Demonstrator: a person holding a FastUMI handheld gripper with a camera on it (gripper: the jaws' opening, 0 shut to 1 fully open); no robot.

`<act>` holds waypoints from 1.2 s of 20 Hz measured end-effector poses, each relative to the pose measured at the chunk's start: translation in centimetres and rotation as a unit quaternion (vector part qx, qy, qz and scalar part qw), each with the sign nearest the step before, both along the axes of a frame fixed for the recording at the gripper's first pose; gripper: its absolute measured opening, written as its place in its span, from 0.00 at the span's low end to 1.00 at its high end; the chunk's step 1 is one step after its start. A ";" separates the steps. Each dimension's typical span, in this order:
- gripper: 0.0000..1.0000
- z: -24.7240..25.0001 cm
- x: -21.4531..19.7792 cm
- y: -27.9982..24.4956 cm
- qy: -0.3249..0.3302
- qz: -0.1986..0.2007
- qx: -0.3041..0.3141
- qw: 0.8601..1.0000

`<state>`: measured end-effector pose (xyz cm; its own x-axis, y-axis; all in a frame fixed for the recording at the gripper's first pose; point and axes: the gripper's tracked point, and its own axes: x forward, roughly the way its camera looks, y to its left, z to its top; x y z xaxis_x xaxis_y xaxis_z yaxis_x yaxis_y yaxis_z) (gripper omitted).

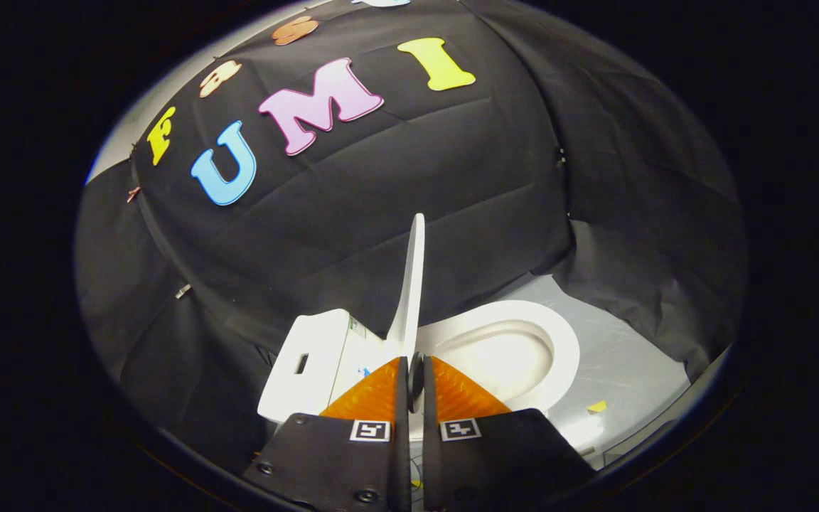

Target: Open the toilet lid.

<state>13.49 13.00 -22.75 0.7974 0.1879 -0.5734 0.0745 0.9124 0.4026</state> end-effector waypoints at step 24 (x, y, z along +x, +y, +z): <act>0.12 4.5 0.0 20.3 -0.083 0.060 -0.178 0.979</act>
<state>13.53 33.27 -18.22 0.8692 0.0980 -0.4847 -0.0819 0.9952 0.0543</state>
